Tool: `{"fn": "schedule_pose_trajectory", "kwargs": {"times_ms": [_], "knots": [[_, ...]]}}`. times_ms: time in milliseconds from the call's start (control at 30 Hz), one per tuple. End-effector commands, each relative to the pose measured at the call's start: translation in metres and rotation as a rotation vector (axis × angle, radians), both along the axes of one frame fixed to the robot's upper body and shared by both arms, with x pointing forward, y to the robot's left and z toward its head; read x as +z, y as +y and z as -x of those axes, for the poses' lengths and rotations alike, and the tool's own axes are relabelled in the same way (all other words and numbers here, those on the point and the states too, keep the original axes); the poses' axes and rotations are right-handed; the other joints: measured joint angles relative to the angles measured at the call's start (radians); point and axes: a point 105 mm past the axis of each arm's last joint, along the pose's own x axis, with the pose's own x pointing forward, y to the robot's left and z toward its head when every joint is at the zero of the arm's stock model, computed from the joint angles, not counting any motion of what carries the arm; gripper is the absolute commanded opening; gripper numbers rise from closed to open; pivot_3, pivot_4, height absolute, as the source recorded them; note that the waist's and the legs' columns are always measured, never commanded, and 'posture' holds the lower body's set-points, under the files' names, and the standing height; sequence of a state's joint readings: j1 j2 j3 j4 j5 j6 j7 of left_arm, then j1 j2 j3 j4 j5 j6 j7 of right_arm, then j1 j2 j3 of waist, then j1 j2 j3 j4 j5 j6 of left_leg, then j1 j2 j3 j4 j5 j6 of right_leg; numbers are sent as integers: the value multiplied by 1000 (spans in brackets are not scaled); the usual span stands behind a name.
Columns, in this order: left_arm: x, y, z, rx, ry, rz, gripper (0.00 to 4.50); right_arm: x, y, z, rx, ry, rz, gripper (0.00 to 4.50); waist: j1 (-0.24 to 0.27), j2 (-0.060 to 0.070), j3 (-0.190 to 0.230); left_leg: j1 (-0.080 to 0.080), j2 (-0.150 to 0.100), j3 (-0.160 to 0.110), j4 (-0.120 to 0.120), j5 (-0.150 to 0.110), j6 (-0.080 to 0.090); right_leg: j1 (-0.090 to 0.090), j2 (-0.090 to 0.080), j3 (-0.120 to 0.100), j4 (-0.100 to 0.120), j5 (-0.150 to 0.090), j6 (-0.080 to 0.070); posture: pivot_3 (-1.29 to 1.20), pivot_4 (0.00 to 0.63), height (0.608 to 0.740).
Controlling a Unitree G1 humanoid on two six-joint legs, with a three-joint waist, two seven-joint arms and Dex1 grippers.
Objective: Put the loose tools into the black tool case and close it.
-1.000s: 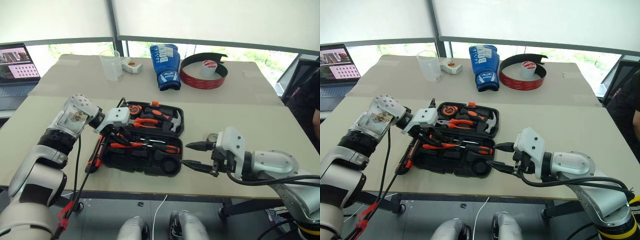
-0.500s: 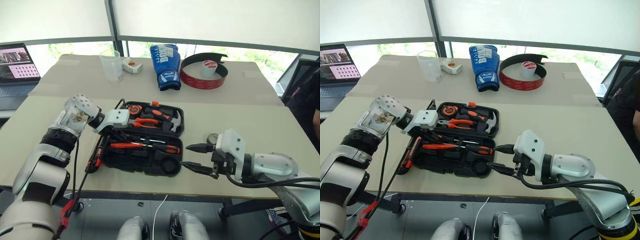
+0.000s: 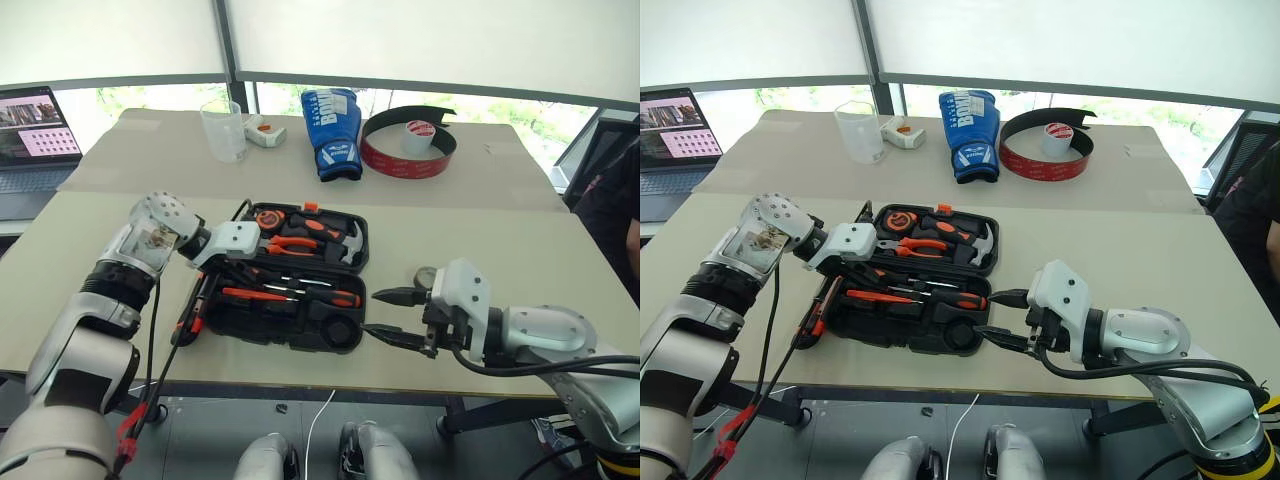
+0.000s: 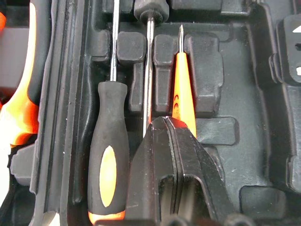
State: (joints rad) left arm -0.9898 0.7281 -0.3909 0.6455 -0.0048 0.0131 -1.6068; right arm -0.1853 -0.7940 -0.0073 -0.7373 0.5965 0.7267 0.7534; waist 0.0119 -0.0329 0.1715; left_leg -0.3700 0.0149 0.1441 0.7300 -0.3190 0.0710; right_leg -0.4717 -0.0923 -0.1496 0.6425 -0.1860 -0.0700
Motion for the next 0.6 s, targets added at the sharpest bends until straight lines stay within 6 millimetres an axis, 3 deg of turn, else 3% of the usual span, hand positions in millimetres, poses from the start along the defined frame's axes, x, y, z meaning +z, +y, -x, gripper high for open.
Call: {"fn": "schedule_pose_trajectory", "kwargs": {"times_ms": [33, 167, 367, 600], "knots": [[27, -3, -6, 72, -14, 163, 41, 9, 2, 3, 11, -52, -6, 3301, 0, 0, 0, 0, 0, 0, 0, 0, 0, 0, 0, 0, 0, 0, 0, 0, 150, 727], [19, 0, -7, 220, 113, 336, 41, 8, 2, 3, 1, -51, -16, 3301, -1, 0, 0, 0, 0, 0, 0, 0, 0, 0, 0, 0, 0, 0, 0, 0, 150, 727], [-6, 2, 0, 317, 237, 456, 41, 6, 3, 5, -7, -46, -26, 3301, -2, 0, 0, 1, 0, 0, 0, 0, 0, 0, 0, 0, 2, 0, 0, 0, 150, 727], [-25, 3, 14, 307, 277, 448, 41, 6, 4, 6, -11, -39, -28, 3301, 0, 0, 0, 1, 0, 0, 0, 0, 0, 0, 0, 1, 1, 0, 0, 0, 150, 727]]}}
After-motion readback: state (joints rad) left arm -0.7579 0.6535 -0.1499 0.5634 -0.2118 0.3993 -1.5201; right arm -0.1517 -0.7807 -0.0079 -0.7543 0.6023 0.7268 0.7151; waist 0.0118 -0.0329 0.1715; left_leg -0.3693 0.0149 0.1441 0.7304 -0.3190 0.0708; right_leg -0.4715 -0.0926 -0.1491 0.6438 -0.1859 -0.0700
